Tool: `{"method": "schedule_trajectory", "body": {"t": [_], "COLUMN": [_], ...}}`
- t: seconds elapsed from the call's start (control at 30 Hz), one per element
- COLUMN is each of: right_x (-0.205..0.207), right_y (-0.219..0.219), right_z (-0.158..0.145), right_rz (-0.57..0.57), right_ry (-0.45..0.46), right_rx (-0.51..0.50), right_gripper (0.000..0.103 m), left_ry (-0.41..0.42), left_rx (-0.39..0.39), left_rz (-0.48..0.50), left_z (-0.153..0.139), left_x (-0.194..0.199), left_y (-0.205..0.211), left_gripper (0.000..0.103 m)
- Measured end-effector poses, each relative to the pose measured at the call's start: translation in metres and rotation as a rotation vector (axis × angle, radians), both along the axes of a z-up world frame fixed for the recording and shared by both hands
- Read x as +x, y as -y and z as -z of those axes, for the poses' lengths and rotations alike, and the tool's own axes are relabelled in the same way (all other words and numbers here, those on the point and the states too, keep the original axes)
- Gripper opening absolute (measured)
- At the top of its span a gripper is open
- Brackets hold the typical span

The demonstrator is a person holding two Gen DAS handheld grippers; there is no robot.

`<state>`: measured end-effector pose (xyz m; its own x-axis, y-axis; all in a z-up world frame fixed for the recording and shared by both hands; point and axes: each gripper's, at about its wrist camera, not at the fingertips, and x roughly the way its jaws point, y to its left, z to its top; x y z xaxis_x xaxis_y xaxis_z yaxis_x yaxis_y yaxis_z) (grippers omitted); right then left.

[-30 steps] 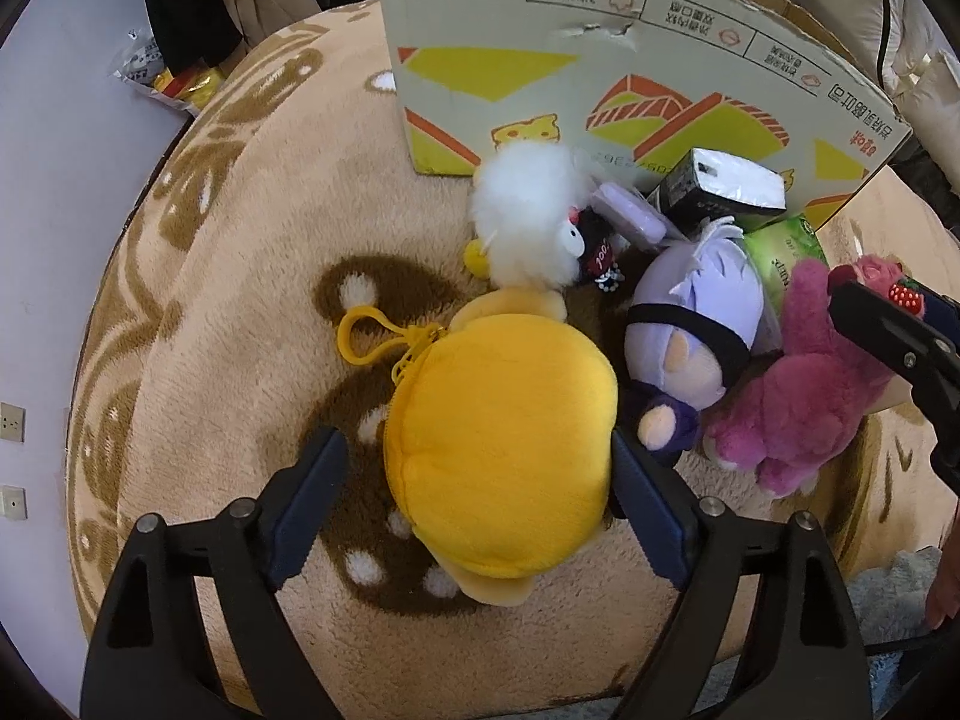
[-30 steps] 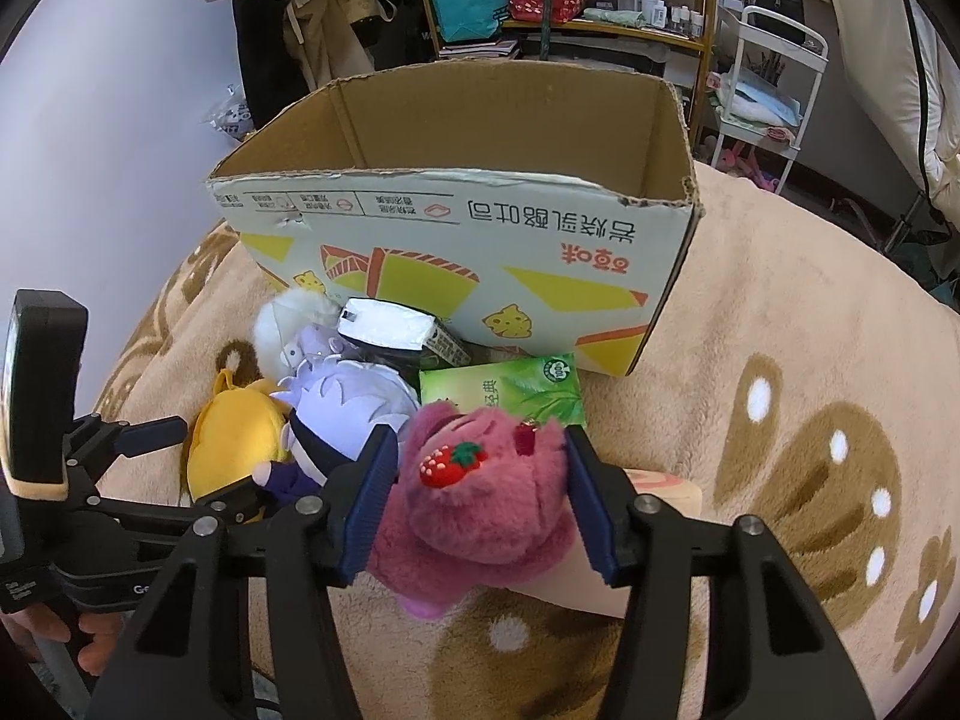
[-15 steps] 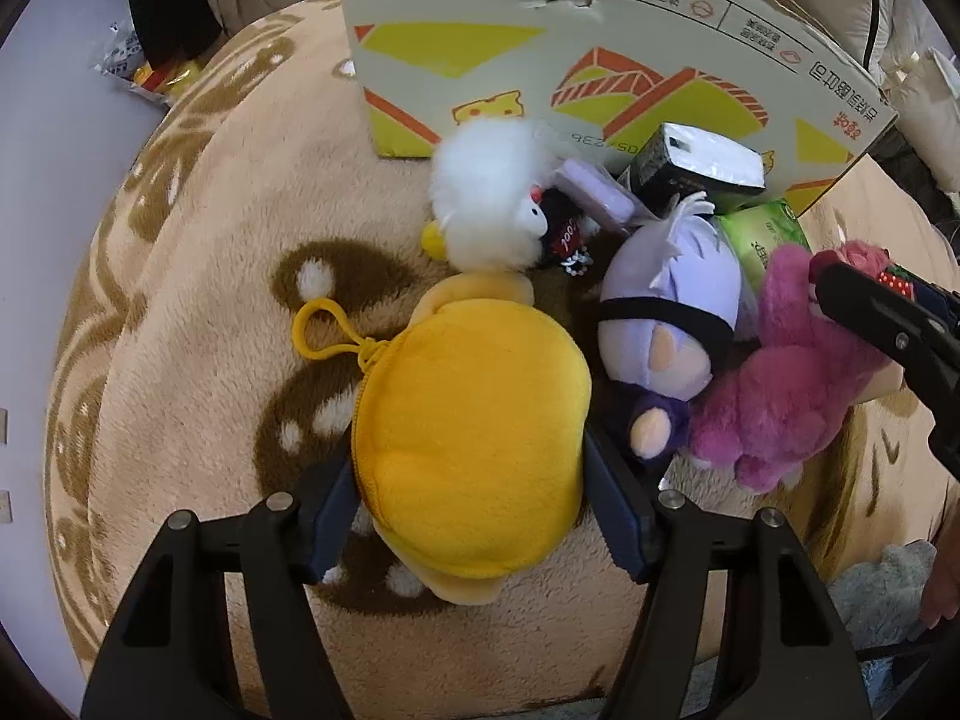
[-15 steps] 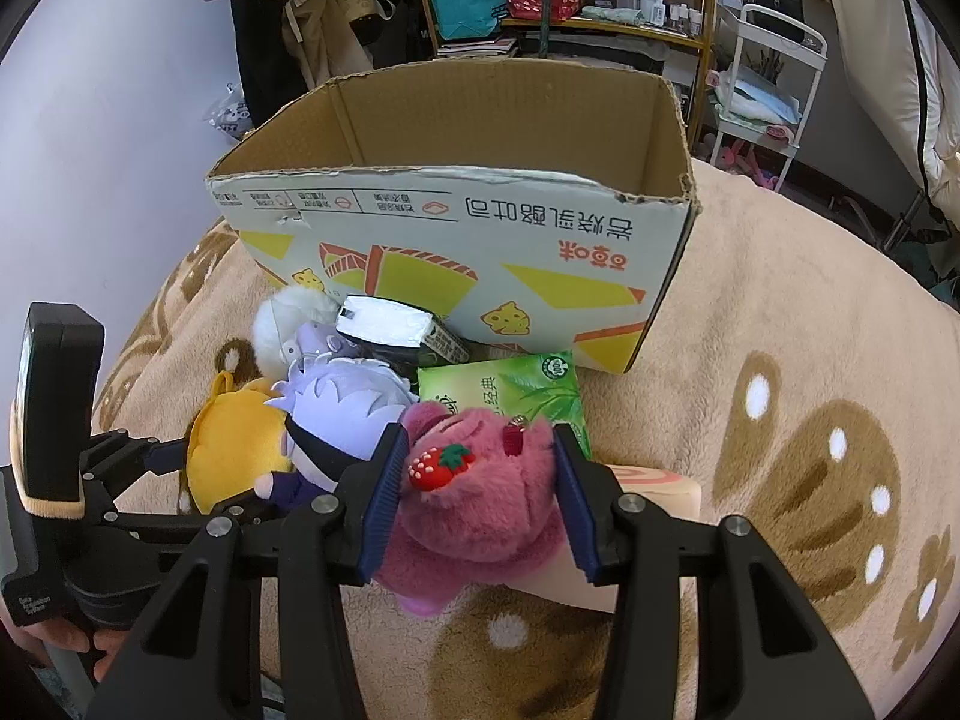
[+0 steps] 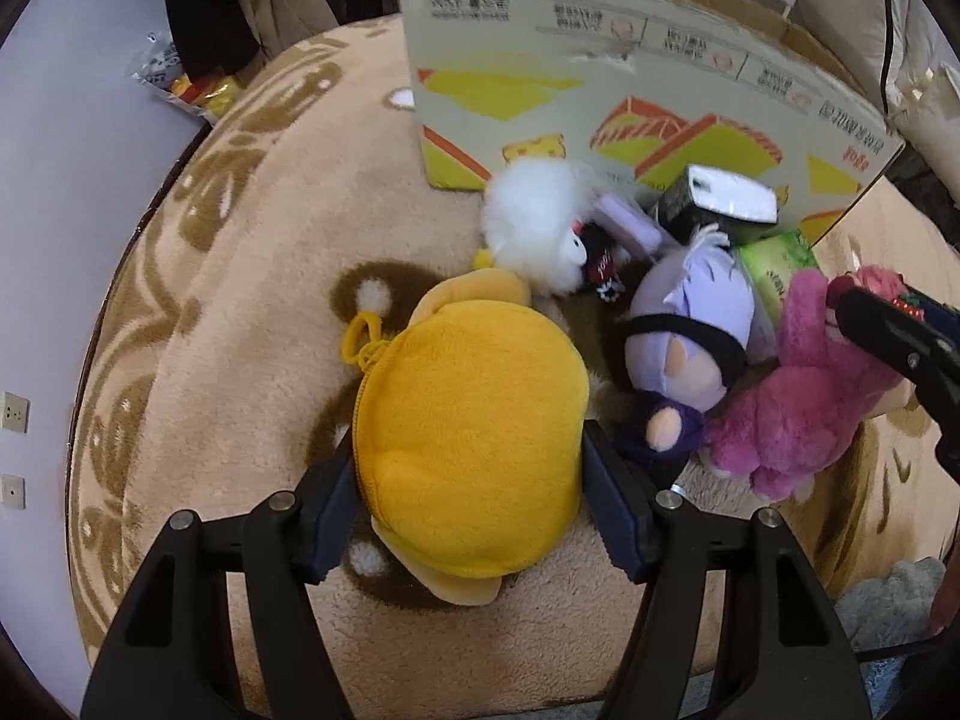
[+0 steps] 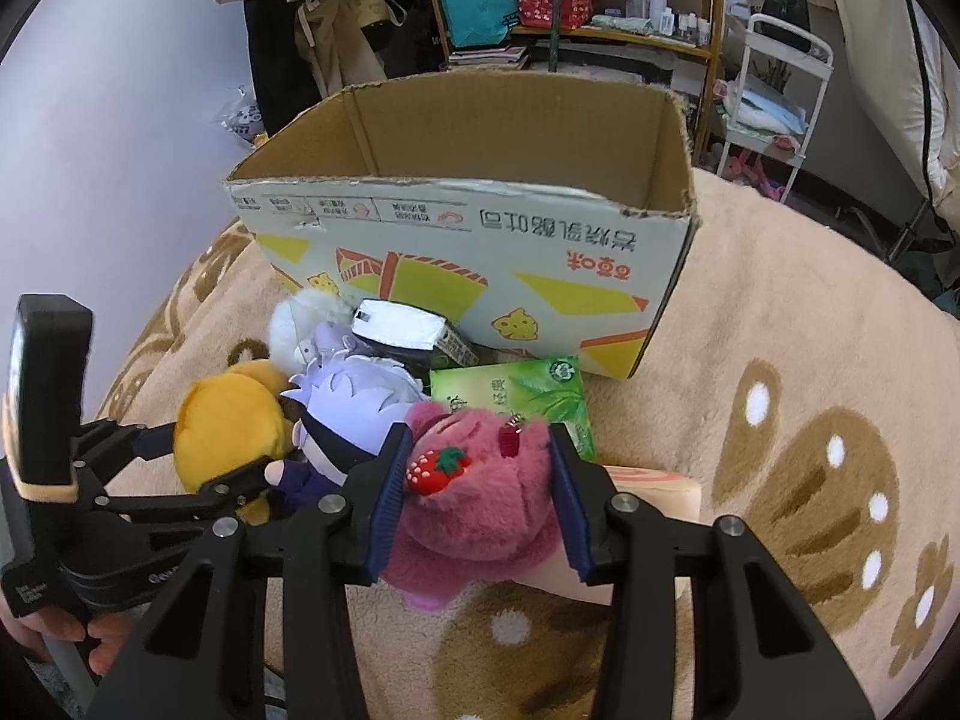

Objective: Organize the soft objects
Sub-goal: 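Lift yellow plush and pink bear and carry both over the box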

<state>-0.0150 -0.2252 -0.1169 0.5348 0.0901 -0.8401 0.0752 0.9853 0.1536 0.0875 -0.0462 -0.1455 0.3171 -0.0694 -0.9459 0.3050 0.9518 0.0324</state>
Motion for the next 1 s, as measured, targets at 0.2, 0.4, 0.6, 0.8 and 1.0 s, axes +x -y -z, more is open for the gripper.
{"method": "schedule_trajectory", "body": {"t": [0.2, 0.4, 0.6, 0.8, 1.0], "right_x": [-0.006, -0.02, -0.036, -0.045, -0.047], "right_y": [0.001, 0.005, 0.004, 0.006, 0.013], "right_z": [-0.015, -0.039, -0.074, -0.102, -0.127], "right_rz": [0.023, 0.066, 0.064, 0.092, 0.134], "right_ry": [0.055, 0.146, 0.298, 0.393, 0.48], "right_rx": [-0.02, -0.065, -0.106, -0.112, -0.115], "right_gripper": [0.047, 0.047, 0.046, 0.046, 0.046], "left_ry": [0.069, 0.214, 0.369, 0.487, 0.631], "left_rx": [0.013, 0.001, -0.007, -0.01, -0.047], "left_rz": [-0.006, -0.021, -0.027, -0.015, 0.021], "left_z": [-0.017, -0.047, -0.079, -0.1, -0.125], "left_x": [-0.011, -0.024, -0.041, -0.057, -0.067], "left_y": [-0.003, -0.009, -0.011, -0.011, -0.007], "left_gripper": [0.067, 0.067, 0.067, 0.067, 0.067]}}
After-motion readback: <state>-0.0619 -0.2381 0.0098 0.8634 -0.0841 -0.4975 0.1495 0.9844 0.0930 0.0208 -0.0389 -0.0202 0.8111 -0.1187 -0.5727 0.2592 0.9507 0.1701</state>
